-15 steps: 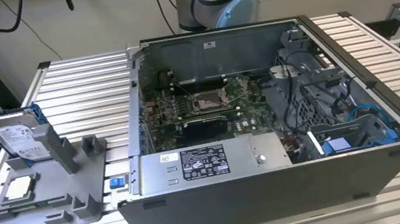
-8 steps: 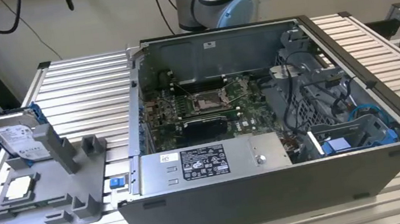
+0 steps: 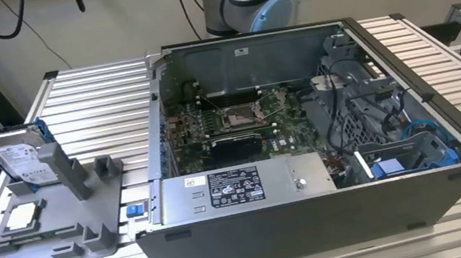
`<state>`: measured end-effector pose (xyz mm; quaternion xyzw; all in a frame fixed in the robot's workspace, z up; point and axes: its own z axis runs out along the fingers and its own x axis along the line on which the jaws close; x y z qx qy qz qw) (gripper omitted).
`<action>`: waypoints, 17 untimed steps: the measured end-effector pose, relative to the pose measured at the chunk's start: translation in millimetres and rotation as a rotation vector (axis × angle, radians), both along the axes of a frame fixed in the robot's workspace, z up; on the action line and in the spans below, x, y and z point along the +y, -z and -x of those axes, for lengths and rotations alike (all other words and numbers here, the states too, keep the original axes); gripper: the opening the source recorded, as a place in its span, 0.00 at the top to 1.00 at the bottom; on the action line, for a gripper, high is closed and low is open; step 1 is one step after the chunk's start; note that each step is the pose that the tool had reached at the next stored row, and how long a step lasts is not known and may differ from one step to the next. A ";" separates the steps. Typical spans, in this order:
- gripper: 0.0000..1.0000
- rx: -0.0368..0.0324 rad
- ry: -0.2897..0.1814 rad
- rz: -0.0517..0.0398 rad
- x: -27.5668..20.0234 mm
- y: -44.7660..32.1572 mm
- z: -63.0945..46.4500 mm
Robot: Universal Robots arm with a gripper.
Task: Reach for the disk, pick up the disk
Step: 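Reach for the disk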
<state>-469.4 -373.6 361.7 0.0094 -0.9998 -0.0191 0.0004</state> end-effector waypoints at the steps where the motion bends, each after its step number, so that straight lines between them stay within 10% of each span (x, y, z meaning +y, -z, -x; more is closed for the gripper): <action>1: 1.00 0.0000 -0.001 0.0000 0.0 0.0 0.0; 17: 1.00 0.0001 -0.128 0.0011 0.0 0.0 0.0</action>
